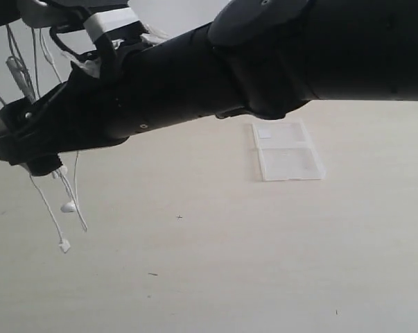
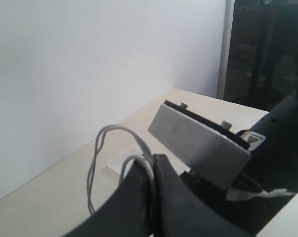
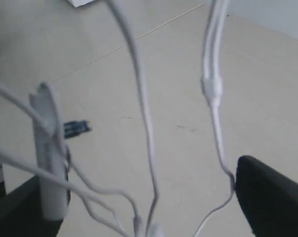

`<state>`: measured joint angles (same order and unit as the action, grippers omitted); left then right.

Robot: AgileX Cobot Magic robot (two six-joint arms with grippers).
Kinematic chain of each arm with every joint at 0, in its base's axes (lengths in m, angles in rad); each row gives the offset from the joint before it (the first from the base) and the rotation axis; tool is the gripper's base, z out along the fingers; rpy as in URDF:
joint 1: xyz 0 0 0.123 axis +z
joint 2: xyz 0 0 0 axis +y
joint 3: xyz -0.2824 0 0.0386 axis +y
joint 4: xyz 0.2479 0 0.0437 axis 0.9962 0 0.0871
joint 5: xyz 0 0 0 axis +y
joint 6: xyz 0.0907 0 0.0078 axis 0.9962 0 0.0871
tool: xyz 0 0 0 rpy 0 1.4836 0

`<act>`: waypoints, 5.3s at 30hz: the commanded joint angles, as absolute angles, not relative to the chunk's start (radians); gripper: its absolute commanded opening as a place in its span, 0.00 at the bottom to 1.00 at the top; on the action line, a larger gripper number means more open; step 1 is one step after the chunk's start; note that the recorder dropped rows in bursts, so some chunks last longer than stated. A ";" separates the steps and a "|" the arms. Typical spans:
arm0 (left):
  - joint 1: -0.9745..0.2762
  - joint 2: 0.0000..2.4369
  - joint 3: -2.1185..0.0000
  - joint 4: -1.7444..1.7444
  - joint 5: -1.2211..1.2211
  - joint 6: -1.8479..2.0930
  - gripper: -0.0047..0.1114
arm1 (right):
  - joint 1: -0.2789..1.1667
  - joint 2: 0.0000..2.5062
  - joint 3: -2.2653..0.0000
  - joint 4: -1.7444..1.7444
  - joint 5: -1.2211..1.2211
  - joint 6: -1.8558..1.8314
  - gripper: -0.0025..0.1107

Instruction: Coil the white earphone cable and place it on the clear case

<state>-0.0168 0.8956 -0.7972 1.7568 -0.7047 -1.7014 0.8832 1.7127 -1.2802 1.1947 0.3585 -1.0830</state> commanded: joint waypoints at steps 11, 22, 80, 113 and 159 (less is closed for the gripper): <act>-0.020 0.892 -0.805 1.744 -0.691 -1.706 0.04 | 0.884 1.785 -1.296 1.359 0.410 -1.317 0.62; -0.020 0.884 -0.805 1.744 -0.682 -1.704 0.04 | 0.884 1.782 -1.296 1.332 0.371 -1.324 0.16; 0.131 0.834 -0.585 1.744 -0.564 -1.734 0.07 | 0.884 1.423 -1.296 0.566 0.475 -0.578 0.02; 0.131 0.865 -0.606 1.744 -0.752 -1.630 0.04 | 0.884 1.413 -1.296 0.674 0.607 -0.571 0.02; 0.129 0.886 -0.603 1.744 -0.917 -1.647 0.04 | 0.884 1.570 -1.296 1.696 0.372 -1.198 0.02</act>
<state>0.1288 0.8836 -0.6000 1.7495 -0.9077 -1.6362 0.8832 1.5580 -1.2906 1.6705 0.3505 -1.1691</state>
